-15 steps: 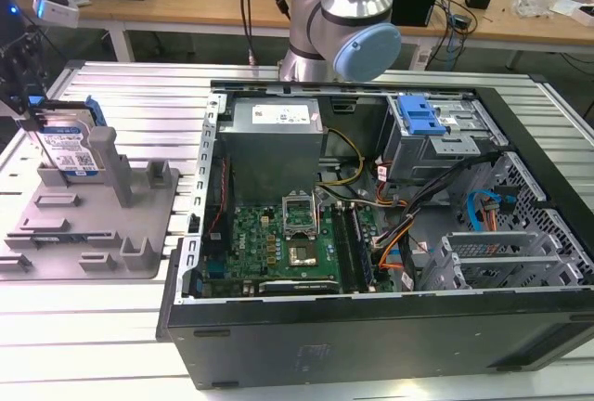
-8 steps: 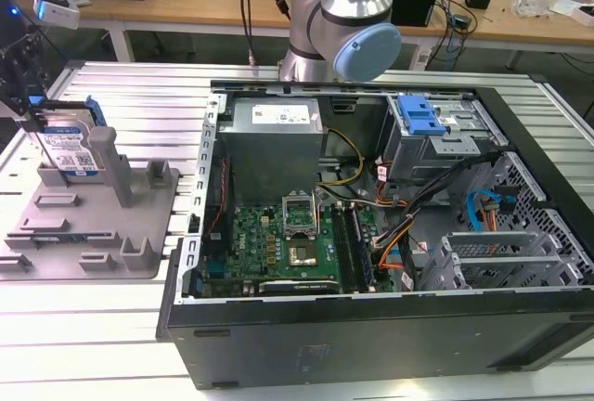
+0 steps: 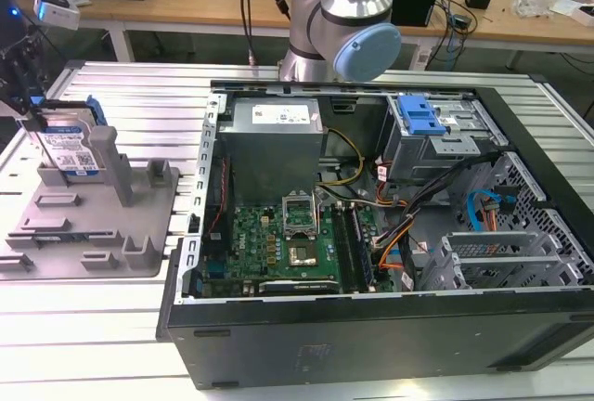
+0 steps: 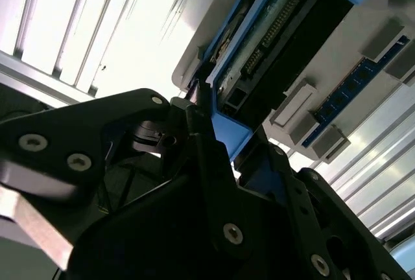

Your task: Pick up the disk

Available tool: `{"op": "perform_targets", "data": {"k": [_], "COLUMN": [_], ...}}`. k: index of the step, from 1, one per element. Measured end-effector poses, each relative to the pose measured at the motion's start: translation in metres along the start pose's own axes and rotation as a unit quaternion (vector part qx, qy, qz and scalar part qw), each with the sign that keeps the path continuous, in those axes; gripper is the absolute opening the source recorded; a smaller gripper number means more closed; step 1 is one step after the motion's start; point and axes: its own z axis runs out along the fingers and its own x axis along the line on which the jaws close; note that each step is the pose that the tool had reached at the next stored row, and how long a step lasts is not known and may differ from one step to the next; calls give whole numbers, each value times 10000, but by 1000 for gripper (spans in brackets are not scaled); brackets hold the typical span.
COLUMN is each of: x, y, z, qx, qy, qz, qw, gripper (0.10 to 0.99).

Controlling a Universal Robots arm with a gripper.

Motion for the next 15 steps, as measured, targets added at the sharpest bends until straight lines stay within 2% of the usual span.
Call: {"op": "perform_targets", "data": {"k": [10, 11, 15], "x": [4, 5, 7], "y": [0, -1, -1], "z": [7, -11, -165], "qx": [0, 6, 0], "qy": [-1, -3, -1], "qz": [2, 2, 2], "qw": [10000, 10000, 10000], "gripper": [369, 369, 369]}}
